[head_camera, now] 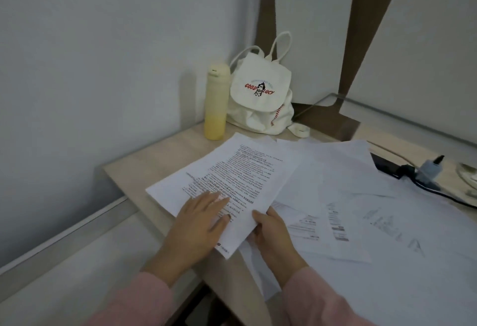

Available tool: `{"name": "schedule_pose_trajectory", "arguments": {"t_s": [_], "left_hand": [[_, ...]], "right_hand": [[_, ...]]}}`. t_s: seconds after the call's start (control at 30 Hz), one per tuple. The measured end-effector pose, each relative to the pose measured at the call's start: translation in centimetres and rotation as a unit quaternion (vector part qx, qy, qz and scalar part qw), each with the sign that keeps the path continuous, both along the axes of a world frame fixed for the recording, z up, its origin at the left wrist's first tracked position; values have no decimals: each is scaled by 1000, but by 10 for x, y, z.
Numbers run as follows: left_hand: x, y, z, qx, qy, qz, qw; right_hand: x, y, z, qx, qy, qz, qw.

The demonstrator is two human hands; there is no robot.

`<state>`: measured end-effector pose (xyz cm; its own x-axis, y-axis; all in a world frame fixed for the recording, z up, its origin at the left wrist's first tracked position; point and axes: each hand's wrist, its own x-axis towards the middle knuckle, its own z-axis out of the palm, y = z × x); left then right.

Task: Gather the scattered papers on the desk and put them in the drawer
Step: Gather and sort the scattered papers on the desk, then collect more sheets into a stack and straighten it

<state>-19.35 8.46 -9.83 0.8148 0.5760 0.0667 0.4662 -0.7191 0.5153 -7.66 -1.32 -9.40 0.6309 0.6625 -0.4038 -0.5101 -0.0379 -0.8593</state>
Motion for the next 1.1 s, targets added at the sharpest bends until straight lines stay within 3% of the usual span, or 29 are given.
{"name": "schedule_pose_trajectory", "arguments": {"t_s": [0.1,0.27,0.4,0.5,0.57,0.7,0.83,1.0,1.1], "left_hand": [[1,-1,-32,-2,39,5,999],[-4,5,-50,47,126,-39,990],[-1,2,-36,53,127,-46,989],[17,-4,-15,-2,128,-49,991],[35,-14,7,-28,136,-74,988],[68,-56,37,-25,64,-171,983],[91,-113,41,-46,40,-272,960],[111,-179,28,-36,75,-368,926],[115,-213,11,-26,139,-407,903]], "right_hand": [[-2,9,-10,-4,24,15,1000],[2,-5,-2,-37,-18,61,997],[9,-35,10,-68,-19,26,997],[16,-68,20,-69,-16,-11,997],[20,-94,27,-72,-31,-35,996],[28,-152,31,-96,-58,-113,987],[30,-222,29,-165,-89,-218,958],[40,-298,22,-314,-153,-321,880],[47,-324,16,-312,-111,-343,879]]}}
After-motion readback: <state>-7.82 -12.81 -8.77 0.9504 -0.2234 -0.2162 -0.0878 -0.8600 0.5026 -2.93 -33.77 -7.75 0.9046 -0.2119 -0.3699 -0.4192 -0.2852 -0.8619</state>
